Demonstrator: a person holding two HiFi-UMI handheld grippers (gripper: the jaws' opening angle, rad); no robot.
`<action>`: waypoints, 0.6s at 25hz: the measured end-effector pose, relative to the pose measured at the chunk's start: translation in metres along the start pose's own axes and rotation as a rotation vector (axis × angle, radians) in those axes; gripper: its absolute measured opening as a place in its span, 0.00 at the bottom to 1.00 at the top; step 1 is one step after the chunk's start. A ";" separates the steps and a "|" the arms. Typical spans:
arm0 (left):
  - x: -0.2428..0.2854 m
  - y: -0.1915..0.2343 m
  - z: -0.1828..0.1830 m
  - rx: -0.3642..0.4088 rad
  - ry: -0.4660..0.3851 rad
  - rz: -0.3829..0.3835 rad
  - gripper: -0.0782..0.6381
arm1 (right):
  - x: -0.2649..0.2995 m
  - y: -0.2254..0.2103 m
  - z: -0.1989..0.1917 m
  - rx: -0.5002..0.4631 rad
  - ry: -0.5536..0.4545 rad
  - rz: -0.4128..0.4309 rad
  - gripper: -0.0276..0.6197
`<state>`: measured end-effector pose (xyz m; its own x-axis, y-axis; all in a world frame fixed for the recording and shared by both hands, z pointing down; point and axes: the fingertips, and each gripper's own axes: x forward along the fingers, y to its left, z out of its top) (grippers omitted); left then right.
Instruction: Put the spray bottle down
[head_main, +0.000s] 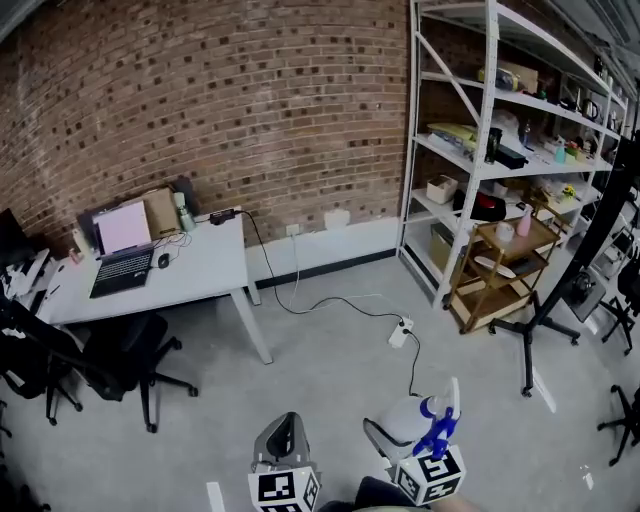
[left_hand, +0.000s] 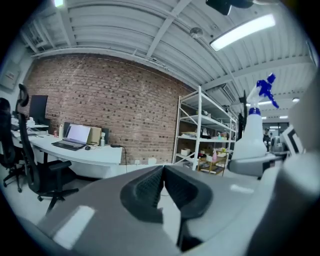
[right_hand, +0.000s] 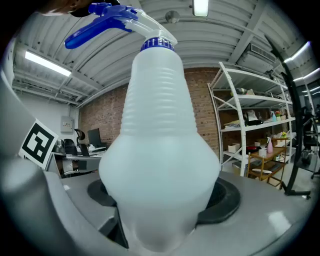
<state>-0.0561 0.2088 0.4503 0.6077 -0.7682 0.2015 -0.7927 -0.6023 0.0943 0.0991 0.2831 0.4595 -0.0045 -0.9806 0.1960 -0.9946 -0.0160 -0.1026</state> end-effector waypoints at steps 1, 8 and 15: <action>0.002 0.009 0.000 -0.008 0.000 0.017 0.12 | 0.008 0.005 0.001 -0.005 0.002 0.015 0.70; 0.035 0.066 0.004 -0.048 0.010 0.148 0.12 | 0.084 0.017 0.012 -0.025 0.027 0.123 0.70; 0.109 0.117 0.037 -0.060 -0.019 0.283 0.12 | 0.199 0.005 0.046 -0.068 0.028 0.252 0.70</action>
<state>-0.0807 0.0469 0.4474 0.3621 -0.9083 0.2094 -0.9321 -0.3497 0.0948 0.0981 0.0784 0.4530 -0.2545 -0.9463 0.1995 -0.9665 0.2418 -0.0861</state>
